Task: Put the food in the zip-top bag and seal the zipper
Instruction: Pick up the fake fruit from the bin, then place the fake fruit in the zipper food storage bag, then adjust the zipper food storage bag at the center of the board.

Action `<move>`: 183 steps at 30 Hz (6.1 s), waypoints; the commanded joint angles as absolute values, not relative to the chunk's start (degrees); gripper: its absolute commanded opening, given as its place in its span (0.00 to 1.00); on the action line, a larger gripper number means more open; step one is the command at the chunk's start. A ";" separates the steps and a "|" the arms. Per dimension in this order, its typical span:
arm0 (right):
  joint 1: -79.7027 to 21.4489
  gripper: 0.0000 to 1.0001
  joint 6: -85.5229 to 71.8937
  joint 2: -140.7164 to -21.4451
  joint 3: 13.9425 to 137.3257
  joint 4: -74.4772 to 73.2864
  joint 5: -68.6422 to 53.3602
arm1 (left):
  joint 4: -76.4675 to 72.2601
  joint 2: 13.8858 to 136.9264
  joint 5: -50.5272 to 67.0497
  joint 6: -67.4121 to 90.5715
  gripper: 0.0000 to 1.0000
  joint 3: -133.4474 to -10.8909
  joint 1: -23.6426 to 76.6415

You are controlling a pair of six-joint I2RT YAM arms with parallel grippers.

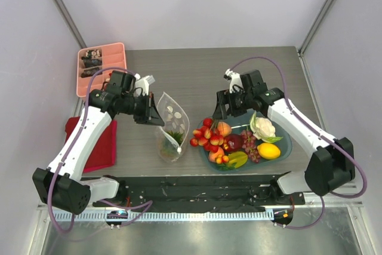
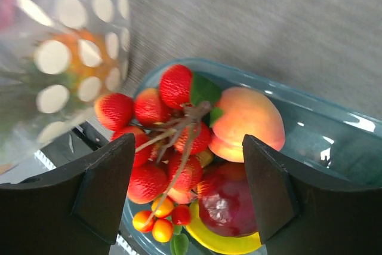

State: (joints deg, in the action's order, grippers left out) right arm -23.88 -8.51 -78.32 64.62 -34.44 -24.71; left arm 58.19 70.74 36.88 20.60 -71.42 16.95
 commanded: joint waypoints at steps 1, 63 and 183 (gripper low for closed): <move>-23.73 0.77 -8.17 -81.02 63.37 -31.82 -25.39 | 55.90 69.17 37.88 20.39 0.00 -71.19 16.70; -35.68 0.01 -47.19 -76.46 79.81 5.34 -43.07 | 53.88 68.64 38.58 20.13 0.00 -70.58 16.70; -43.51 0.01 -14.06 -77.43 67.14 -28.39 -32.07 | 50.80 66.27 48.00 18.20 0.00 -66.62 12.04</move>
